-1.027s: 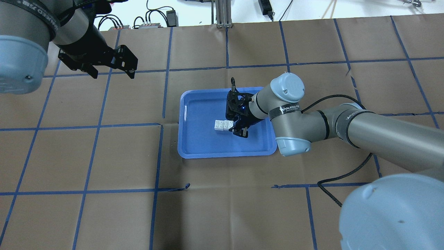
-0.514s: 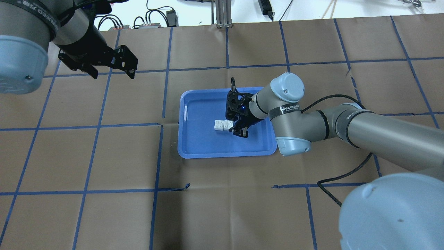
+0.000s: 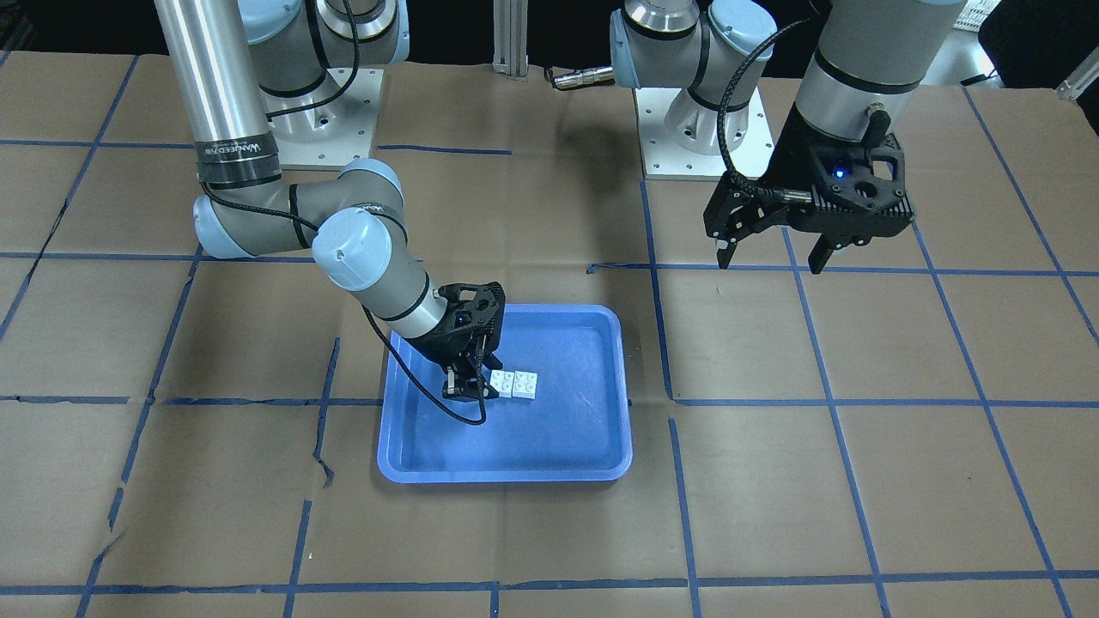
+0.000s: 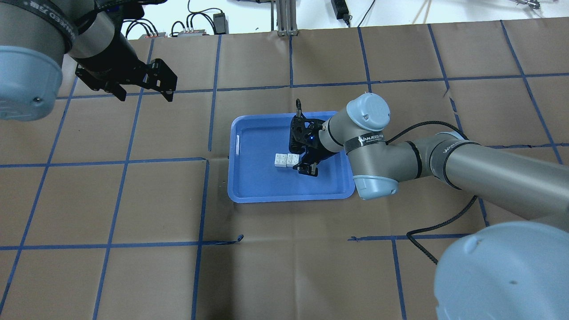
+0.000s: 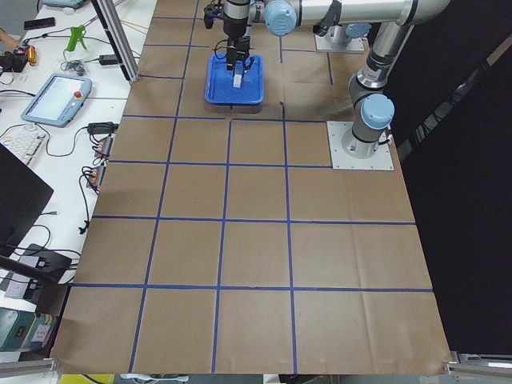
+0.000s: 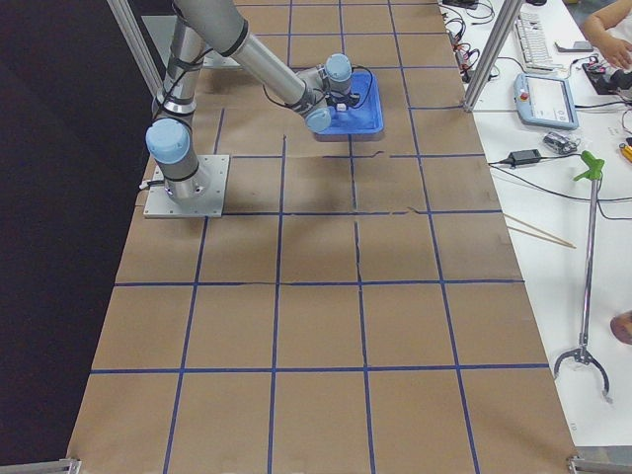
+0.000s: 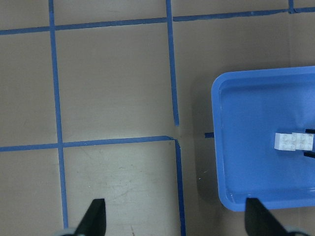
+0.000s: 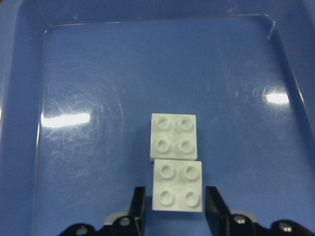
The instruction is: Assemble white blocks and place on blue tray
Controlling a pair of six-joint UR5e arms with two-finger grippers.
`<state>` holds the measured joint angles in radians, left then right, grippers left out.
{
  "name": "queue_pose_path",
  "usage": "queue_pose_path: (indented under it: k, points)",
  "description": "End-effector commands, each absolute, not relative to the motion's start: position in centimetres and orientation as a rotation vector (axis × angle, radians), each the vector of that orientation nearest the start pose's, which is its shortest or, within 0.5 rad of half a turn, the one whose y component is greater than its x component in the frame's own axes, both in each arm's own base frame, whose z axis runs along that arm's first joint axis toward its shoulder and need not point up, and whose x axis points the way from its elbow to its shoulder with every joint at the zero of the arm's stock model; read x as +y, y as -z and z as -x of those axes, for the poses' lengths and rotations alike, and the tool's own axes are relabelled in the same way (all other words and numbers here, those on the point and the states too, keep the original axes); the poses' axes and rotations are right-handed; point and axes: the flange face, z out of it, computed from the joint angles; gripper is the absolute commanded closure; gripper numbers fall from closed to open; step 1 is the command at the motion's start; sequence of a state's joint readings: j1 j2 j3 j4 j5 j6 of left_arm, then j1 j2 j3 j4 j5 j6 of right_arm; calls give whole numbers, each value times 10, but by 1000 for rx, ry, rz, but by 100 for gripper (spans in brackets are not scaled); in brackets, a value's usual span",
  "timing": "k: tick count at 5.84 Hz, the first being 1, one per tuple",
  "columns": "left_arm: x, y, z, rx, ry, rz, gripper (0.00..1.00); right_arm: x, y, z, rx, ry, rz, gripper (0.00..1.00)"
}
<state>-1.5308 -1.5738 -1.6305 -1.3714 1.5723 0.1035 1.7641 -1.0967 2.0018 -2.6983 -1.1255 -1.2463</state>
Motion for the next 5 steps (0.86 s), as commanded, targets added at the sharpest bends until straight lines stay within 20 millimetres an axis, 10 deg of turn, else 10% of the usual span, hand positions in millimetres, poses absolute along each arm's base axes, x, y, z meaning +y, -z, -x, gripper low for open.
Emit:
queue_pose_path:
  k: [1, 2, 5]
  points:
    - [-510, -478, 114, 3121, 213, -105, 1, -509, -167, -279, 2064, 593, 1901, 26]
    - [-510, -478, 114, 3121, 213, -105, 1, -510, -168, -279, 2068, 593, 1904, 1]
    - [-507, -472, 114, 3123, 196, -105, 1, -516, -186, -273, 2132, 545, 1825, 0]
